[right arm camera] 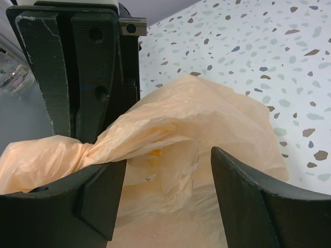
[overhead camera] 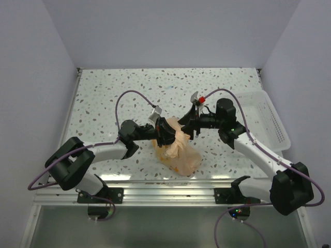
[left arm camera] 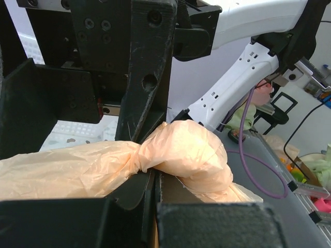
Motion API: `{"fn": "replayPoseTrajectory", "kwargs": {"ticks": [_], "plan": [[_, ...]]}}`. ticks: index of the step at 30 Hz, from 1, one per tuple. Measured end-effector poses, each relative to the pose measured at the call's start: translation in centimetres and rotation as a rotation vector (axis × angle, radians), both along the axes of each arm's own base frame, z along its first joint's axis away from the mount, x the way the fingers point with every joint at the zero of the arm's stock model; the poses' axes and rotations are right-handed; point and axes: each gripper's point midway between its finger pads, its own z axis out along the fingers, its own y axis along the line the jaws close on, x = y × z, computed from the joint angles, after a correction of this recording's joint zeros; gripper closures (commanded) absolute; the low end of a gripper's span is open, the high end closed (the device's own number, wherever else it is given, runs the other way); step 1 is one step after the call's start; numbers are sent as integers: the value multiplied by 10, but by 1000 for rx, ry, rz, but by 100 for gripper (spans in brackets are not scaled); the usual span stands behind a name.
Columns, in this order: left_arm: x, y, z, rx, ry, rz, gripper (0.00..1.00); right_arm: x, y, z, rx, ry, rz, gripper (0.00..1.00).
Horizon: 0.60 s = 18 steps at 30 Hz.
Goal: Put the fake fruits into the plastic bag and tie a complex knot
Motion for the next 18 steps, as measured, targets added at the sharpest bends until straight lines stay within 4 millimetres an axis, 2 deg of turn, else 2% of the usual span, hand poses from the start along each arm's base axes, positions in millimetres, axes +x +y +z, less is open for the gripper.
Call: {"fn": "replayPoseTrajectory", "kwargs": {"ticks": [2,5,9,11,14,18], "plan": [[-1,-1,0,-2,2,2,100,1,0,-2,-6,3,-6,25],[1,-2,0,0,1,11,100,5,-3,-10,-45,-17,-26,27],[8,-1,-1,0,5,43,100,18,-27,-16,-125,-48,-106,26],[12,0,-1,0,4,58,100,30,-43,-8,-158,-77,-159,25],[16,2,-2,2,2,75,100,42,-58,15,-183,-155,-206,29],[19,4,-2,5,0,89,100,31,-64,31,-200,-207,-179,30]]}}
